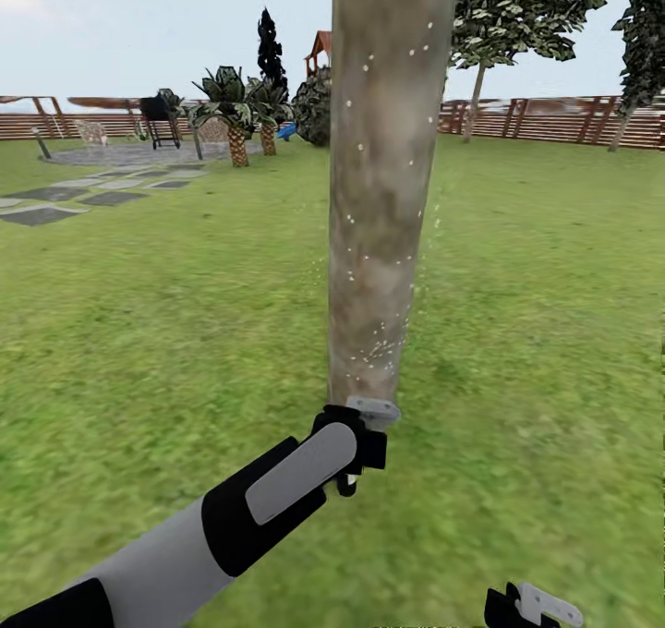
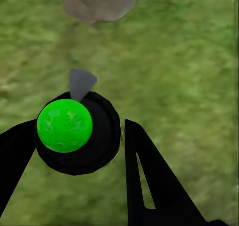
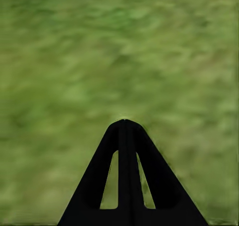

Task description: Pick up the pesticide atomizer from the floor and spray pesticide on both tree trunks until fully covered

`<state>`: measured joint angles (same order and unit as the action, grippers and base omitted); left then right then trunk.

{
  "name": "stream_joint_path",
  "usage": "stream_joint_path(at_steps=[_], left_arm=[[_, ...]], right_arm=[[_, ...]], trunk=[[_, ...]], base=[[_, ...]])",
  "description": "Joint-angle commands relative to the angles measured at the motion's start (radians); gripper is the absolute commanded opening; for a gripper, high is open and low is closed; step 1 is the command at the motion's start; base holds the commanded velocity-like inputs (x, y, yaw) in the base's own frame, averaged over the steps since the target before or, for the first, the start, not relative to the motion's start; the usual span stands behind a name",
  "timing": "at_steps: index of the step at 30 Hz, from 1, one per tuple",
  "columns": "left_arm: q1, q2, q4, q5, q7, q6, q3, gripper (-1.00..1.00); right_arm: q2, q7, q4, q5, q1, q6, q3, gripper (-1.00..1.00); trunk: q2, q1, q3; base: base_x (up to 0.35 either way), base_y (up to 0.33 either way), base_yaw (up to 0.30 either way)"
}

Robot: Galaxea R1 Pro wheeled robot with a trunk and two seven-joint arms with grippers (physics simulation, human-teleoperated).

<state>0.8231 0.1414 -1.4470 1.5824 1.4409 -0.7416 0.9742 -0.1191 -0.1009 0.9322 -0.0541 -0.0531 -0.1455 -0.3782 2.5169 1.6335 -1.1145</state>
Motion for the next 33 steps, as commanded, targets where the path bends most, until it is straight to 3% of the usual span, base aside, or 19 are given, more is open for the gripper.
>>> stream_joint_path(at_steps=[1, 16, 25, 33], left_arm=[[0.001, -0.005, -0.001, 0.005, -0.010, -0.001, 0.000, -1.00], [0.001, -0.008, 0.001, 0.005, -0.030, 0.034, 0.000, -1.00], [0.001, -0.008, 0.004, 0.005, -0.031, 0.034, 0.000, -1.00], [0.000, -0.008, 0.005, 0.005, -0.031, 0.034, 0.001, -1.00]], right_arm=[[-0.001, -0.001, 0.000, -0.006, -0.001, -0.002, -0.002, -1.00], [-0.001, -0.001, 0.000, -0.006, -0.001, -0.002, -0.002, -1.00], [-0.001, 0.000, 0.000, -0.006, -0.001, -0.002, -0.001, -1.00], [-0.001, 0.000, 0.000, -0.006, -0.001, -0.002, -0.004, -1.00]], trunk=[[0.000, 0.000, -0.001], [0.000, 0.000, -0.001], [0.000, 0.000, -0.001], [0.000, 0.000, -0.001]], base=[[0.000, 0.329, -0.231], [0.002, 0.332, -0.241], [0.108, 0.341, -0.068], [0.119, 0.343, -0.215]])
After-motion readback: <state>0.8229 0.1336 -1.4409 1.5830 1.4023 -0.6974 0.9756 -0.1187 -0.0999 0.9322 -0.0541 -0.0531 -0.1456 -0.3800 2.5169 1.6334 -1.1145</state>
